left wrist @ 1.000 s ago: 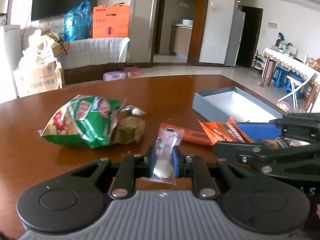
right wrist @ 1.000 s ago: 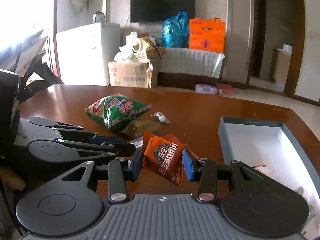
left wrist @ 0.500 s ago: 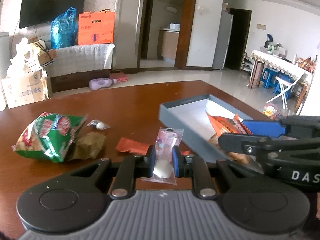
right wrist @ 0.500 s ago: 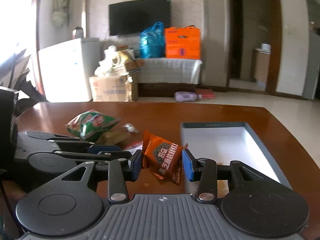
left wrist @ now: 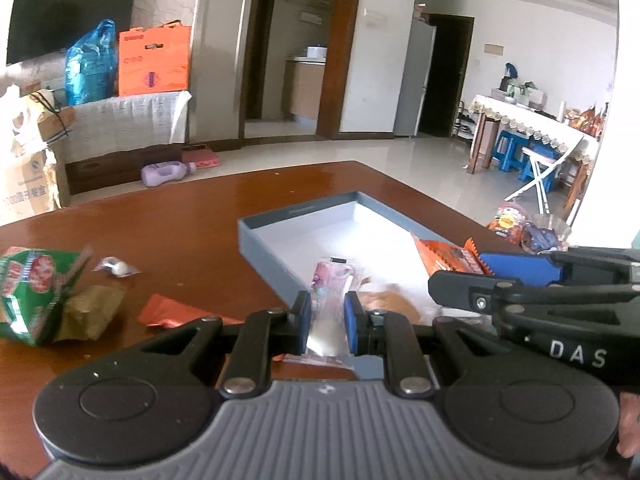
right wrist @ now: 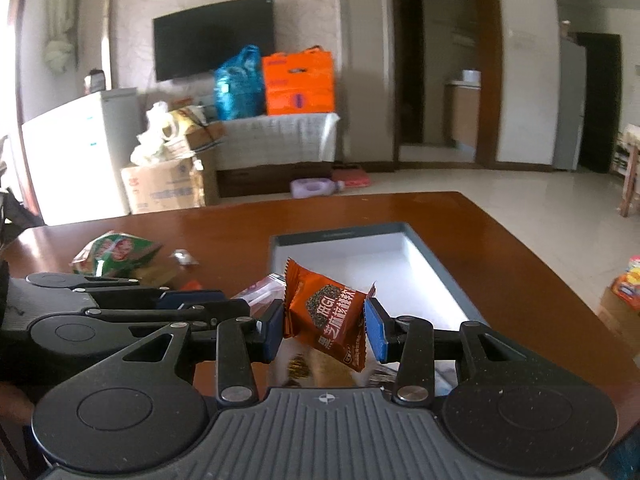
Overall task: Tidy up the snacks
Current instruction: 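Carry the clear packet and orange packet over the grey box with both tools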
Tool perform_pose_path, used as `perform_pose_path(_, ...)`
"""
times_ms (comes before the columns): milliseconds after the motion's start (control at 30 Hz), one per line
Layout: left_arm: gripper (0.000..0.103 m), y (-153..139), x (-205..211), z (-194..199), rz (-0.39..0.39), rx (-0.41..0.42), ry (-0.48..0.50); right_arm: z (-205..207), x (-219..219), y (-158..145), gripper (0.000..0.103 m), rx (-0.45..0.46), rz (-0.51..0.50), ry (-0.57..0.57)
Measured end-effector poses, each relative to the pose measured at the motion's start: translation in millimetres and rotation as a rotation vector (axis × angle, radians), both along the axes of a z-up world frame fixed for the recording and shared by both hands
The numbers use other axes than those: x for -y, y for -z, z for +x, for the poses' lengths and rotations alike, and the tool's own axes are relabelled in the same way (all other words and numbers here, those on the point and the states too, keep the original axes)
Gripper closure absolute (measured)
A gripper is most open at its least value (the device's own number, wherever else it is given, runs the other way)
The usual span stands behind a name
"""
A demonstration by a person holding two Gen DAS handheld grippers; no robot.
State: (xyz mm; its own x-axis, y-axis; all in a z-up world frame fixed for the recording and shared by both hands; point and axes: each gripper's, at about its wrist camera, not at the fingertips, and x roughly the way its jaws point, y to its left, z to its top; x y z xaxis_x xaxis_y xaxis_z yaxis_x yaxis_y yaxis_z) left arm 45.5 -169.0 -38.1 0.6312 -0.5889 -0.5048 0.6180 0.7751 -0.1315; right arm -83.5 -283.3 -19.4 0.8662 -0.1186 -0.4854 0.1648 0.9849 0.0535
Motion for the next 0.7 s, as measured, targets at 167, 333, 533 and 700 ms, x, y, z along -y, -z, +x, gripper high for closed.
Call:
perform_pose_path(167,0.088,6.6,20.9,-1.1,-0.007,-0.013,0.023,2.2,14.6,11.2,0.060,-0.029,0.013,0.053)
perform_pose_path(333,0.088,14.3,36.1,0.2,-0.023,-0.035,0.040,3.3,27.2,20.2,0.060,-0.039,0.036,0.097)
perform_pose_path(533,0.088,20.9,47.3,0.0,-0.029,-0.039,0.054,3.7,40.6,29.8,0.060,-0.051,0.069,0.140)
perform_pose_path(700,0.088,21.5,49.6,-0.9,-0.026,-0.031,0.051,5.7,46.5,35.8,0.060,-0.051,0.098,0.152)
